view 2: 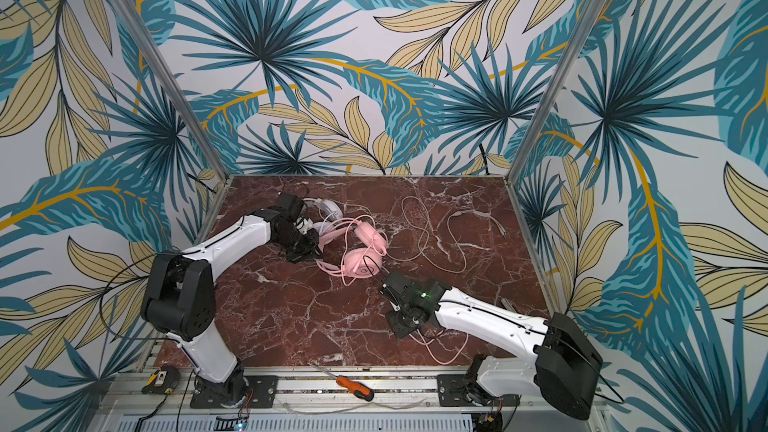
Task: Wrap the headphones
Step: 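Close the right gripper on the pink cable, then lift the pink cable with the right gripper up over the headset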
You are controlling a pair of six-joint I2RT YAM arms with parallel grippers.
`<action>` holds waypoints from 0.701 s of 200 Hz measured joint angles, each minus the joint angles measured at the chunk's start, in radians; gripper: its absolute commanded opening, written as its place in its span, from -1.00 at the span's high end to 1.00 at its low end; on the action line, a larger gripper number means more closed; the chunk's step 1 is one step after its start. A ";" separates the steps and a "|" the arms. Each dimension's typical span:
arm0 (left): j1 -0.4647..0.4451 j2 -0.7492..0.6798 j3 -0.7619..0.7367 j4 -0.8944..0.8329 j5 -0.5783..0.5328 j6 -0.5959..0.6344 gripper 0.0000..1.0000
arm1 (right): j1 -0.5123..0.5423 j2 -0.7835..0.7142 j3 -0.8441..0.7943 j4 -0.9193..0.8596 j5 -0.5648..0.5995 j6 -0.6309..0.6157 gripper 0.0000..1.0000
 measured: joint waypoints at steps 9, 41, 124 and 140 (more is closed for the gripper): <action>0.000 0.000 0.003 0.006 -0.006 -0.011 1.00 | 0.000 -0.013 0.010 0.003 -0.017 -0.023 1.00; 0.003 0.002 0.016 0.021 -0.037 -0.051 1.00 | 0.000 -0.026 0.055 0.002 -0.071 -0.103 1.00; 0.003 0.055 0.048 0.042 -0.098 -0.097 1.00 | -0.027 0.018 0.238 -0.058 -0.127 -0.365 1.00; 0.003 0.066 0.064 0.042 -0.115 -0.103 1.00 | -0.054 0.032 0.270 -0.060 -0.145 -0.411 1.00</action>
